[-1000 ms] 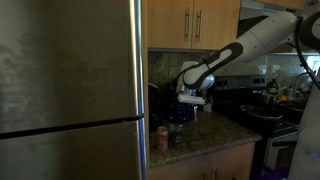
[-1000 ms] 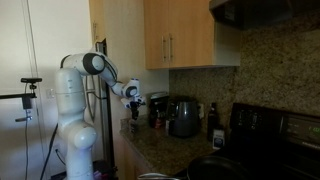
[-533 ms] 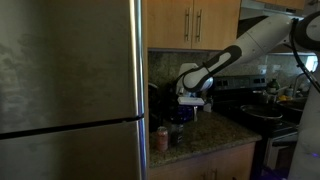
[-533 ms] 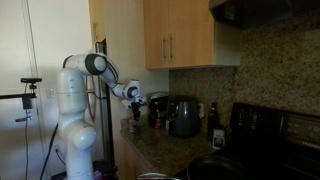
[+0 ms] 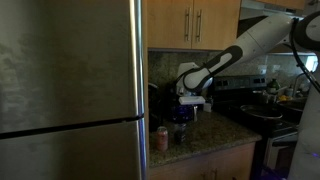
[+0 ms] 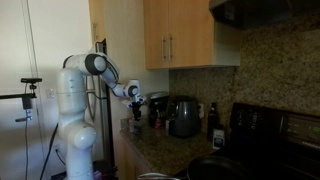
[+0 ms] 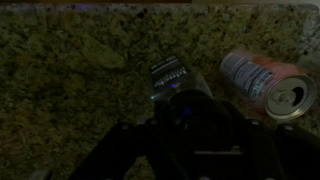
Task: Put the pepper shaker next to the can
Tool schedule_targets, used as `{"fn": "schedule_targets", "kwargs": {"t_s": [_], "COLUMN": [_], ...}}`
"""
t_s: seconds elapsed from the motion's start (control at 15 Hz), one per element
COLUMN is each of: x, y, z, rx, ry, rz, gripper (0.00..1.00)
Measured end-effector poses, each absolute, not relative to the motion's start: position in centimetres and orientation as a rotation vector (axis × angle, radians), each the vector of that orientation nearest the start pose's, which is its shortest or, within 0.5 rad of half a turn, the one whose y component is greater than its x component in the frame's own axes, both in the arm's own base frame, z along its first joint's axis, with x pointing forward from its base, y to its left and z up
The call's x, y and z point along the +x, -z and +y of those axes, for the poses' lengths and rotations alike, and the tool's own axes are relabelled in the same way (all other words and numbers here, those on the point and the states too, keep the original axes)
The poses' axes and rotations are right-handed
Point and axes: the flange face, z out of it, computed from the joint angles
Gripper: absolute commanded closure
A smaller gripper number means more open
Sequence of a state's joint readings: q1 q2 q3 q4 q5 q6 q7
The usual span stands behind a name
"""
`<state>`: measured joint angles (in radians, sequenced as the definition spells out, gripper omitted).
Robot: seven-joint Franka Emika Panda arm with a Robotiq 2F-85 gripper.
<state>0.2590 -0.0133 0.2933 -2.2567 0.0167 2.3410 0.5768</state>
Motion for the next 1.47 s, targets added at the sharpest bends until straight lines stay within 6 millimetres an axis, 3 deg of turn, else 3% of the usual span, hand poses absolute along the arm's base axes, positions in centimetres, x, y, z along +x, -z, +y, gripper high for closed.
{"fn": "schedule_targets", "kwargs": {"t_s": [0.13, 0.2, 0.33, 0.4, 0.6, 0.93, 1.27, 1.33, 1.47], "x": [44.9, 44.9, 44.9, 44.9, 44.9, 44.6, 44.6, 44.6, 44.6], "y": [-37.7, -37.8, -37.8, -37.8, -38.2, -43.3, -45.7, -45.9, -45.8], "z": [27.7, 27.7, 27.7, 27.7, 27.4, 24.0, 22.9, 22.8, 22.9], "rx": [-3.085, -3.085, -3.085, -3.085, -3.088, -3.093, -3.054, -3.05, -3.051], "ry": [0.102, 0.099, 0.099, 0.099, 0.082, 0.032, 0.071, 0.075, 0.073], "rz": [0.053, 0.055, 0.056, 0.056, 0.065, 0.056, -0.013, -0.037, -0.037], "gripper": [0.66, 0.41, 0.41, 0.66, 0.66, 0.66, 0.66, 0.41, 0.41]}}
